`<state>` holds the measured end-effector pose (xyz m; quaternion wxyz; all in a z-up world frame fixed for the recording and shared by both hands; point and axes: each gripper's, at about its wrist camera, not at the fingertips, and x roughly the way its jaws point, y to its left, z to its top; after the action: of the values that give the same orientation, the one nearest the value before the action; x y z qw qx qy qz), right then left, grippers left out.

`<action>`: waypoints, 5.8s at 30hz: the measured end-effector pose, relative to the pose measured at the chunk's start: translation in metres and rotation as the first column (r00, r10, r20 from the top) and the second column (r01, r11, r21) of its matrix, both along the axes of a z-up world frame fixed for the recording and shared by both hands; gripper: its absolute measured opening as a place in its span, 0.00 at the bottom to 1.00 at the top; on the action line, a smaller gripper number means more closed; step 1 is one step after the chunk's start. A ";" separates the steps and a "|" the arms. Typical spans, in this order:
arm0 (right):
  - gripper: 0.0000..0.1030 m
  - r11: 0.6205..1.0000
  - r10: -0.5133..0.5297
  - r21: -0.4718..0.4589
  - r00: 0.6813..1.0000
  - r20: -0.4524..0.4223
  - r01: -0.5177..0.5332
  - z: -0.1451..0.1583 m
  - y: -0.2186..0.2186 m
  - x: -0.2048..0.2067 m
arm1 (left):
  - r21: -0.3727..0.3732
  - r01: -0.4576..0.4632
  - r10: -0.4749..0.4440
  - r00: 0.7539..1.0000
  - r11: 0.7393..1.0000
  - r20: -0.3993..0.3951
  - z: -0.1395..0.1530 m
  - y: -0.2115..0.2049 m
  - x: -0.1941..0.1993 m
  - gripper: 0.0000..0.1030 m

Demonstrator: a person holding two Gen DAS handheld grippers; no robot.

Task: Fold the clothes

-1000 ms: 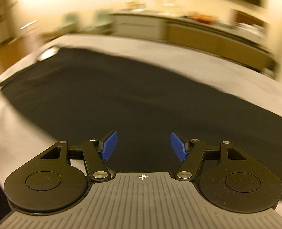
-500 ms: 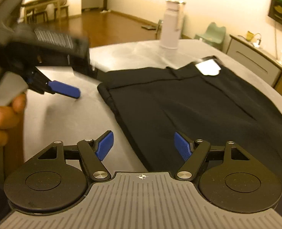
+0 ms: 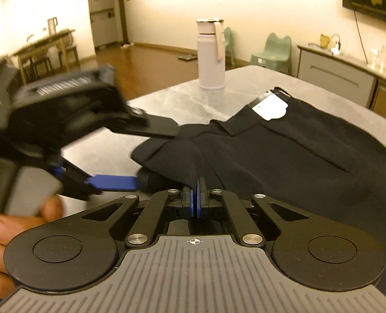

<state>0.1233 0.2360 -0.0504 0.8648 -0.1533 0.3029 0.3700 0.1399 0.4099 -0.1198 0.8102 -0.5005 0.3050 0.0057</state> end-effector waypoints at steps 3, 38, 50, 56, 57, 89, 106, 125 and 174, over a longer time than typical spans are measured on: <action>0.01 1.000 0.007 0.011 1.000 0.004 -0.007 0.004 -0.005 0.003 | -0.032 -0.036 0.036 0.999 0.999 0.003 -0.004 0.007 -0.004 0.69; 0.09 0.977 0.198 -0.095 0.978 0.070 -0.191 -0.007 0.043 0.038 | -0.081 -0.034 0.038 0.998 0.996 0.046 0.001 0.018 -0.024 0.95; 0.47 0.999 0.032 0.041 0.999 -0.003 -0.031 0.038 -0.063 0.092 | 0.102 0.045 -0.054 0.995 0.994 0.085 0.016 -0.005 0.007 0.08; 0.19 0.941 -0.337 -0.070 0.930 -0.144 0.331 0.006 -0.147 0.194 | 0.384 0.102 -0.172 0.973 0.918 0.153 0.070 -0.056 0.002 0.08; 0.18 0.940 -0.340 -0.087 0.927 -0.157 0.330 -0.003 -0.151 0.203 | 0.436 0.123 -0.215 0.962 0.891 0.167 0.081 -0.070 0.003 0.07; 0.63 0.954 -0.230 0.102 0.906 -0.355 0.282 -0.013 -0.211 0.249 | 0.761 0.604 -0.792 0.574 0.237 -0.210 0.068 -0.321 -0.008 0.09; 0.12 0.739 -0.554 0.245 0.773 -0.309 0.627 0.001 -0.345 0.170 | 0.728 0.646 -0.854 0.492 0.228 -0.170 0.079 -0.322 -0.034 0.29; 0.09 0.847 -0.516 0.055 0.843 -0.152 0.529 -0.002 -0.302 0.160 | 0.578 0.574 -0.572 0.792 0.579 -0.213 0.059 -0.217 0.032 0.41; 0.06 0.442 -0.897 0.060 0.440 0.041 0.895 -0.001 -0.662 -0.092 | 0.545 0.814 -0.913 0.357 0.201 -0.198 0.124 -0.755 0.054 0.79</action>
<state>0.0316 -0.4257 -0.0516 0.9414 0.0305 0.3037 -0.1434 0.1937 -0.3456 0.0038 0.7992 0.0219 0.4455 -0.4028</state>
